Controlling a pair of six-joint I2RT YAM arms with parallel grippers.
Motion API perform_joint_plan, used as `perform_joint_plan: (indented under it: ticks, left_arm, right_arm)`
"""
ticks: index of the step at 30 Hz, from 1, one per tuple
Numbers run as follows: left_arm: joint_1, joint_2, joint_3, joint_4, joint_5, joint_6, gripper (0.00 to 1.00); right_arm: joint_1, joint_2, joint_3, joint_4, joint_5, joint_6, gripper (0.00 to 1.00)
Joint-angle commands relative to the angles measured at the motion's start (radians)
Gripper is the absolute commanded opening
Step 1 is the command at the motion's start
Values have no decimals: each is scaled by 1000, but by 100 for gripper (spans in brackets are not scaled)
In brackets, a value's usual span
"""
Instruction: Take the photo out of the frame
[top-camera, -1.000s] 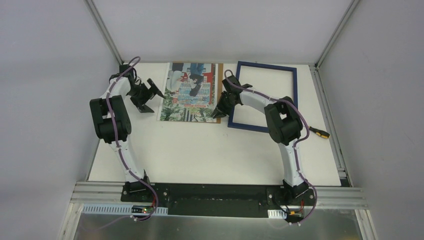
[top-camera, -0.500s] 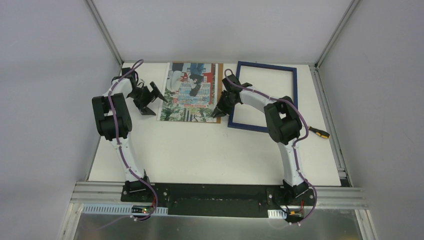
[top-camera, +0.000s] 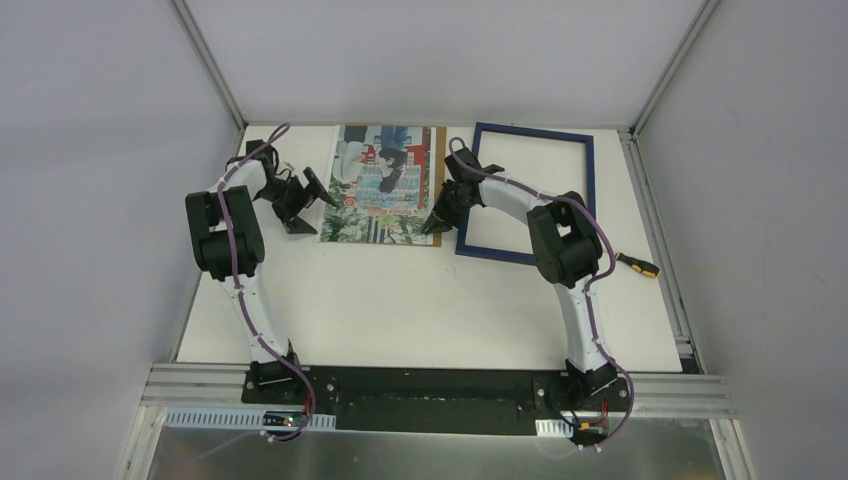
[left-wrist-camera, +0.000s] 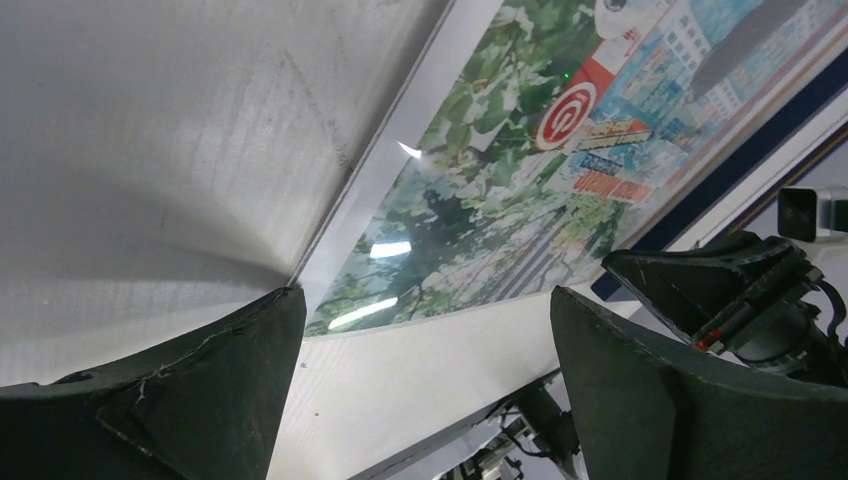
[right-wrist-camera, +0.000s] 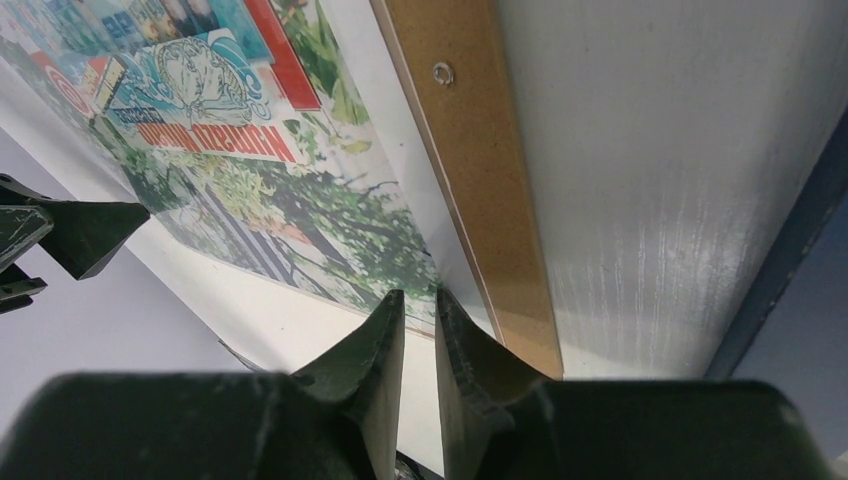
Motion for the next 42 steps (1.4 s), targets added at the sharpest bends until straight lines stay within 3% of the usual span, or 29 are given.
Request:
perform_joint_plan:
  ticks: [1,8,16,33,42]
  left_arm:
    - [-4,-70,-20,-5,-86,31,98]
    - [-4,-92,-16,-5,-180,52,99]
    - [-9,-29,-24,0,-39,25,97]
    - [-10,-148,-39,31,-3,-29,80]
    - [-23,-153,-87,99,68,-107,65]
  right_arm:
    - [-1,29,22,-48,22,-23,20]
    - [-2,37,25,-67,31,-39,20]
    - [-4,47,27,-69,26,-38,20]
    - [-2,58,32,-74,19,-37,20]
    - [-3,63,34,-85,18,-52,20]
